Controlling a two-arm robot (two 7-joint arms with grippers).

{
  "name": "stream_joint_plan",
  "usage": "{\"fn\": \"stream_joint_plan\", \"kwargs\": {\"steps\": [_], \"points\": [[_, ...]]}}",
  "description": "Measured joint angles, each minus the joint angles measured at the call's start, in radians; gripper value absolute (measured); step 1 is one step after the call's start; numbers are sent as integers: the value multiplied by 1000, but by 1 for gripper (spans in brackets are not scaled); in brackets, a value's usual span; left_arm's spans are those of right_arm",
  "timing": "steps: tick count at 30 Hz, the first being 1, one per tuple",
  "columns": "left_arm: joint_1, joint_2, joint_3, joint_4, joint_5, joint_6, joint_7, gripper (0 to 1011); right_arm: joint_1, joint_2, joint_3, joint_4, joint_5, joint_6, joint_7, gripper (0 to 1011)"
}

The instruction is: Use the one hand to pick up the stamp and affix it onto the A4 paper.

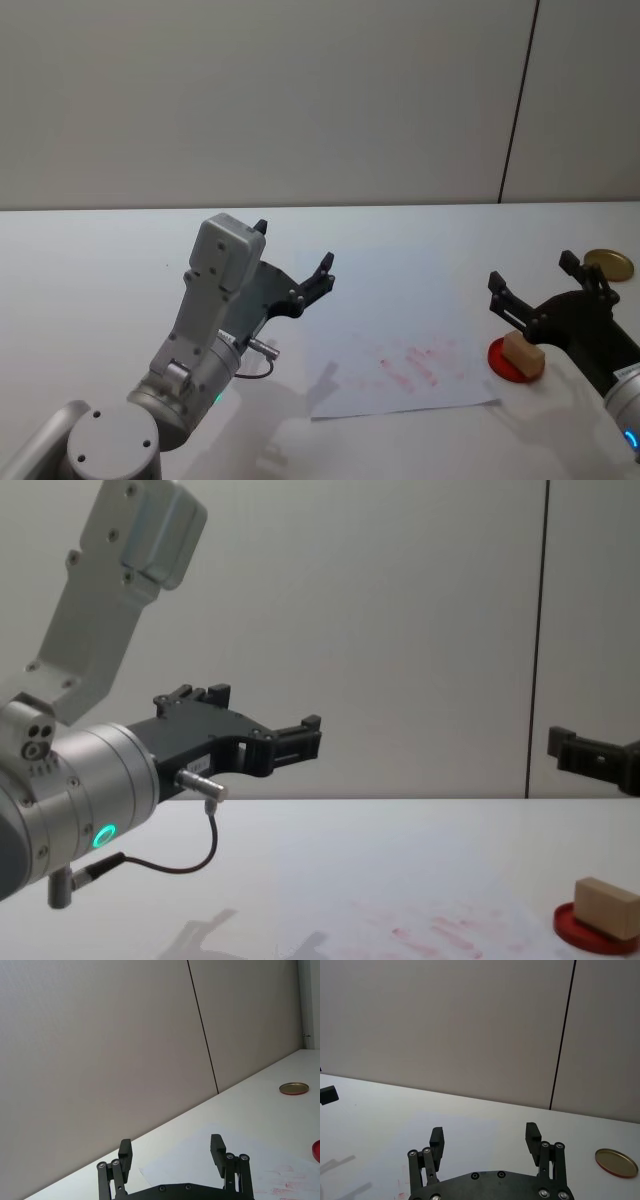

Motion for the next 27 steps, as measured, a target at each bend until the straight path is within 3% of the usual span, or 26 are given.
{"fn": "stream_joint_plan", "kwargs": {"steps": [13, 27], "points": [[0, 0, 0, 0, 0, 0, 0, 993, 6, 0, 3, 8, 2, 2, 5, 1001], [0, 0, 0, 0, 0, 0, 0, 993, 64, -4, 26, 87, 33, 59, 33, 1001]]}}
